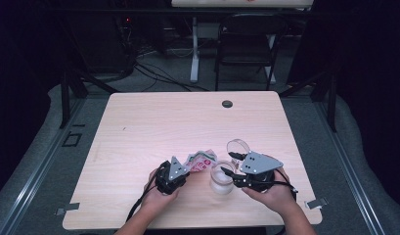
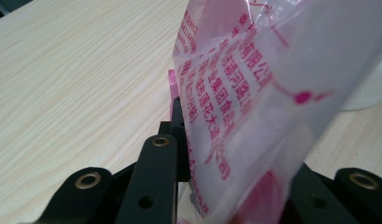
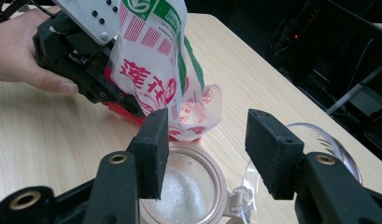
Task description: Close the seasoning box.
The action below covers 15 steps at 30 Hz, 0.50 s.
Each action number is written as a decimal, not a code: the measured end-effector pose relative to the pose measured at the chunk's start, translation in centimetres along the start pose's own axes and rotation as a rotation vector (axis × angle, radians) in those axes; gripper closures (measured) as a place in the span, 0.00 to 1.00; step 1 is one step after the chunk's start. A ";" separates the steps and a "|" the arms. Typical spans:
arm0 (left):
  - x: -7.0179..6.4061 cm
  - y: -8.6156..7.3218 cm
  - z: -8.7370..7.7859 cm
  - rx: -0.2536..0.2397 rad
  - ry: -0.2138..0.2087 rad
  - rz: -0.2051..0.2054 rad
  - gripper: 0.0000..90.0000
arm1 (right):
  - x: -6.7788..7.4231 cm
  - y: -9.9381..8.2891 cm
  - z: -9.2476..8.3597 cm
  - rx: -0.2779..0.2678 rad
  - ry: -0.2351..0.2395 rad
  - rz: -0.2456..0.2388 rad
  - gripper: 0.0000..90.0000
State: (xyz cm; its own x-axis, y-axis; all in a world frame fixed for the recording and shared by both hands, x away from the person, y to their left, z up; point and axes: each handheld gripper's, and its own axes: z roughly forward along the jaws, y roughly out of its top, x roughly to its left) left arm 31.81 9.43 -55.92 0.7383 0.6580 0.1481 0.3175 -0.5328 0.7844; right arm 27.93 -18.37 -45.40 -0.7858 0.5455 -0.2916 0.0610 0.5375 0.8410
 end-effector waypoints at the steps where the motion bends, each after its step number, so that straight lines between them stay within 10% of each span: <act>1: 0.1 0.0 0.0 -0.001 -0.005 -0.004 0.86 | 0.0 0.0 0.0 -0.001 -0.002 0.001 0.55; 15: 3.0 0.7 -2.5 -0.045 0.014 -0.084 0.88 | -0.4 0.3 -1.0 -0.019 -0.025 0.008 0.54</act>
State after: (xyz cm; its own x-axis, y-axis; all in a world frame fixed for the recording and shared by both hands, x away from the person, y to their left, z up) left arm 32.79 12.31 -53.42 0.7016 0.7070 0.0891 0.3504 -0.4511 0.8208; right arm 27.66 -19.10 -44.54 -0.7695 0.5658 -0.2961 0.0554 0.5211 0.8517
